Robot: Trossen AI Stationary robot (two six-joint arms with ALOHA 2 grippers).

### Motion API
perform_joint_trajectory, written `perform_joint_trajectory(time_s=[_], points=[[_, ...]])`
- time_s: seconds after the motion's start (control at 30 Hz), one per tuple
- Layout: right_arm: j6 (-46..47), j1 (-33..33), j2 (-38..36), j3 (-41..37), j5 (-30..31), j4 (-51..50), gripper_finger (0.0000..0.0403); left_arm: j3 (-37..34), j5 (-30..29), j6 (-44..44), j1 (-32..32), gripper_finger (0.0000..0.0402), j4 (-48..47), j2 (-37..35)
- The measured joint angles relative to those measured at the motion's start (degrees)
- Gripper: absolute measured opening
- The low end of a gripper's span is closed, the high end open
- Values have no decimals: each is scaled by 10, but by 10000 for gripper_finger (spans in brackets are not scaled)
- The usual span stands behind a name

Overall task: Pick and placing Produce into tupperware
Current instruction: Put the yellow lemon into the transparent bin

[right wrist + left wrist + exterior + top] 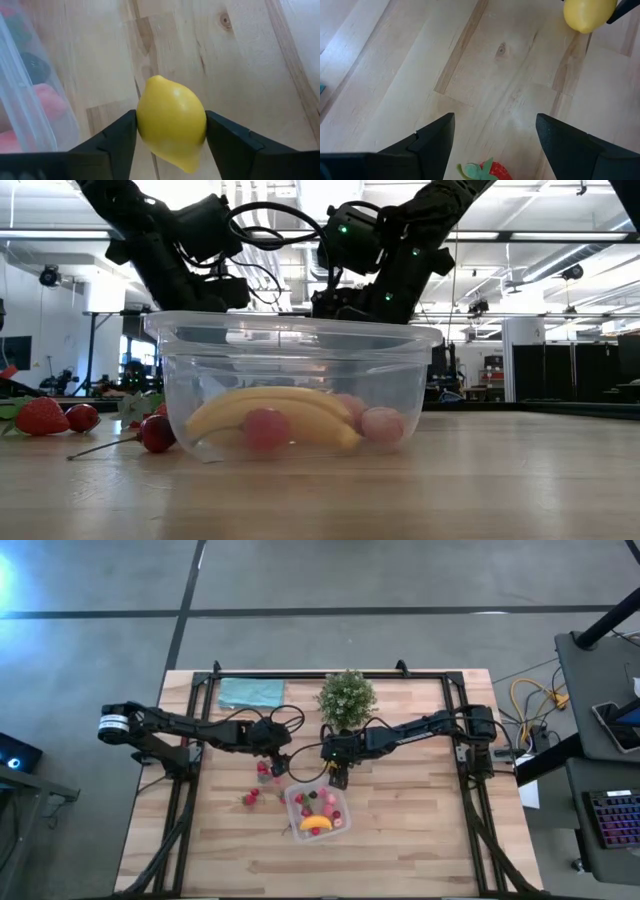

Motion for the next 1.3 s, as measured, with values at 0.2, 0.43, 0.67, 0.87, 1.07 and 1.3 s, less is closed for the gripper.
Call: perform_joint_trajectory(time_s=[0.2,0.43,0.67,0.87,1.07,1.3], points=[[0,0,0,0,0,0,206,0,0,0,0,264,0,0],[15,0,0,3,5,-2,204,-1,0,0,0,264,0,0],[16,0,-2,39,31,-30,204,-1,0,0,0,264,2,0],[12,0,-4,82,32,-71,203,-1,0,0,0,264,6,0],[3,0,-6,102,31,-82,204,-1,0,-13,0,264,17,0],[1,31,-49,105,59,-87,206,-1,5,-49,-19,264,18,-19]])
